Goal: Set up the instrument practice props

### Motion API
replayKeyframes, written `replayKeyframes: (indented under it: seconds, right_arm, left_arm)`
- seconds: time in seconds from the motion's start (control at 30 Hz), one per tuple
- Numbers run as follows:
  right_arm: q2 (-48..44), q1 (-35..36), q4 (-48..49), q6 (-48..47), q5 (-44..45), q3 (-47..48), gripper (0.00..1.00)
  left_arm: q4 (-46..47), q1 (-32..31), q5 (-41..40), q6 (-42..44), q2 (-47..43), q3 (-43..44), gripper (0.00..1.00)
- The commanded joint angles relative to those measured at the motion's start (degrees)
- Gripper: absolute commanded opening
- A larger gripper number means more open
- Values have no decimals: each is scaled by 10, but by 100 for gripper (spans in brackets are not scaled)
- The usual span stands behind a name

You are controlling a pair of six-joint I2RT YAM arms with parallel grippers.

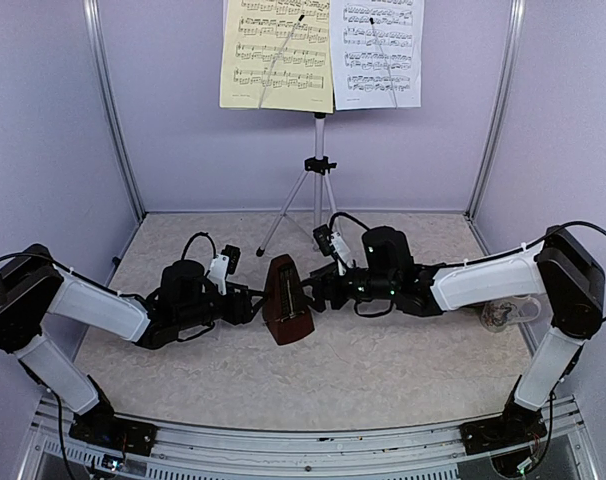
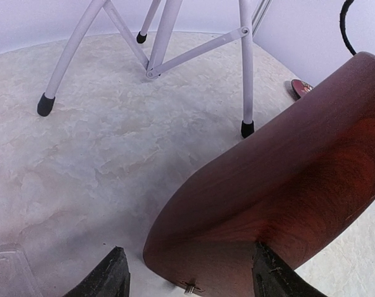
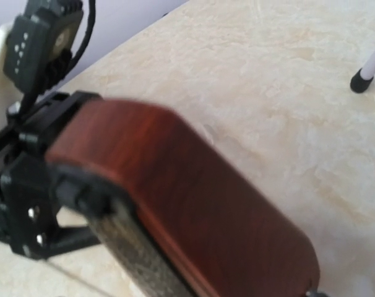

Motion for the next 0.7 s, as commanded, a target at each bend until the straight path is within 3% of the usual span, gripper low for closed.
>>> replayKeyframes:
  seconds: [0.0,0.67]
  right_arm:
    - [-7,0,3,1,17,34,80]
    - [18,2,-42,-20,63,79,76]
  left_arm:
    - [12,-4,-2,2,4,19,66]
    - [6,-5,-4,8,3,18,67]
